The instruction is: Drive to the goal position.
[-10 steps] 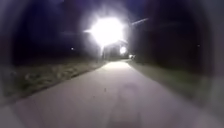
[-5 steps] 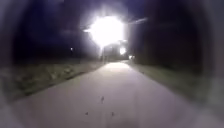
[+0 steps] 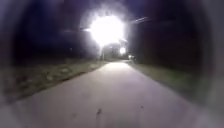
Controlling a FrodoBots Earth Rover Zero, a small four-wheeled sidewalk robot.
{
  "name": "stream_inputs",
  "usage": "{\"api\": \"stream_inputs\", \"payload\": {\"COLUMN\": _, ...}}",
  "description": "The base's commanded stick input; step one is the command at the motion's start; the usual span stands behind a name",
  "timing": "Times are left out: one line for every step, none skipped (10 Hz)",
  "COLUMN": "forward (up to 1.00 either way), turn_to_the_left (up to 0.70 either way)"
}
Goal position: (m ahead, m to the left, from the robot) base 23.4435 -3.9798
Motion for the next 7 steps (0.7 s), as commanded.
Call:
{"api": "stream_inputs", "payload": {"forward": 1.00, "turn_to_the_left": 0.00}}
{"api": "stream_inputs", "payload": {"forward": 1.00, "turn_to_the_left": 0.00}}
{"api": "stream_inputs", "payload": {"forward": 1.00, "turn_to_the_left": 0.00}}
{"api": "stream_inputs", "payload": {"forward": 1.00, "turn_to_the_left": 0.00}}
{"api": "stream_inputs", "payload": {"forward": 1.00, "turn_to_the_left": 0.00}}
{"api": "stream_inputs", "payload": {"forward": 1.00, "turn_to_the_left": 0.00}}
{"api": "stream_inputs", "payload": {"forward": 1.00, "turn_to_the_left": 0.00}}
